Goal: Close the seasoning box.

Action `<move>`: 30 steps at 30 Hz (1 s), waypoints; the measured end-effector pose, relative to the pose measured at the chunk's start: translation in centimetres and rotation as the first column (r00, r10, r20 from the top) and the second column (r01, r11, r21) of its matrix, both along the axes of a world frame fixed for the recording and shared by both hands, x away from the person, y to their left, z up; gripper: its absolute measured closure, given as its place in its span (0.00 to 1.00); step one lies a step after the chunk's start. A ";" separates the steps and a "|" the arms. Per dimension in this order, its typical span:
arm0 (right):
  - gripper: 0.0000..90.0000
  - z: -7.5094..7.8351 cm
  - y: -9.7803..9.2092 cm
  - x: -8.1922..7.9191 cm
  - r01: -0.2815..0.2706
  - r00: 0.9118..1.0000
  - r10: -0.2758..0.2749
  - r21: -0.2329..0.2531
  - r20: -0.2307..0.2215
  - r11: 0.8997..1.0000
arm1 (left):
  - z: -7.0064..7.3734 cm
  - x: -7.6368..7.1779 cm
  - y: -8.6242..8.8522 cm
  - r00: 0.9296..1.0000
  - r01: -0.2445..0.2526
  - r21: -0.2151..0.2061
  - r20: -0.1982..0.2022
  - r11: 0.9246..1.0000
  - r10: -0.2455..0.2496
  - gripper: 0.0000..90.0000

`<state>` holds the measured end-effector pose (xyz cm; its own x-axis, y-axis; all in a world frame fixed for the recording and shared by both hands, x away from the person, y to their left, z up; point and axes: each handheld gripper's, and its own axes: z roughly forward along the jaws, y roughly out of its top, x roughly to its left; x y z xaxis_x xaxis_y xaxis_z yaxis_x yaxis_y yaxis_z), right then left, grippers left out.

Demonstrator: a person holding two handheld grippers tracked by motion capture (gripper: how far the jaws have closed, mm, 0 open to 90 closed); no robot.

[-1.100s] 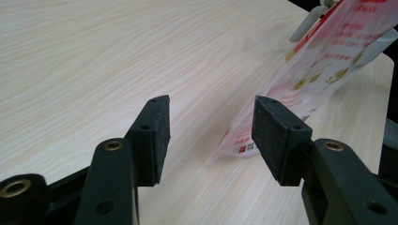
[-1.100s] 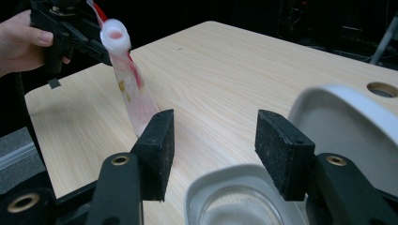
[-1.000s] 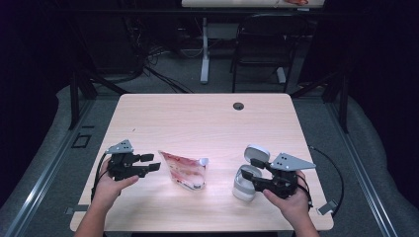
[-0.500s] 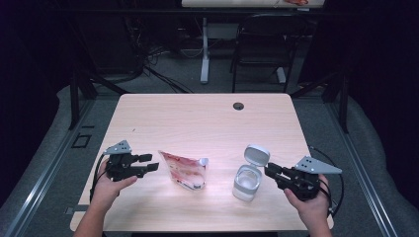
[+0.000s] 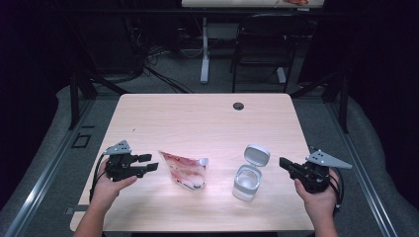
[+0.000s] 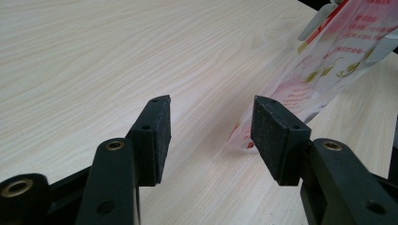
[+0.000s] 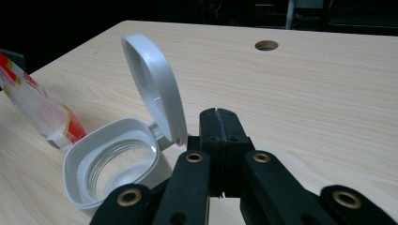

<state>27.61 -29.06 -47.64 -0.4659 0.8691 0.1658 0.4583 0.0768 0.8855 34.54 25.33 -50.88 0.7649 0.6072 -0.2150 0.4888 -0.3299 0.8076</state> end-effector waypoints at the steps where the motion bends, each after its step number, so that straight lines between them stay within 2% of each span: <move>1: 1.00 0.1 0.0 0.2 0.004 1.000 -0.004 -0.003 0.003 1.000 | 0.0 0.0 0.0 1.000 -0.002 -0.003 -0.002 1.000 0.002 0.54; 5: 1.00 0.4 -0.3 1.0 0.030 0.999 -0.030 0.004 0.014 1.000 | 0.0 0.0 0.1 1.000 -0.002 -0.002 -0.005 1.000 0.002 0.54; 15: 1.00 0.7 -0.5 2.6 0.032 0.999 -0.032 0.014 0.000 0.999 | -0.1 0.0 0.2 1.000 -0.006 -0.005 -0.003 1.000 0.006 0.54; 30: 1.00 1.2 1.4 3.7 -0.022 1.000 0.022 0.000 0.002 1.000 | -0.1 0.0 0.3 1.000 -0.013 -0.008 -0.005 1.000 0.013 0.54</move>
<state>31.27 -27.69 -46.42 -0.4852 0.8587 0.1652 0.4546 0.0863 0.8865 34.55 25.63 -50.94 0.7562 0.6150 -0.2236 0.4969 -0.3173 0.8077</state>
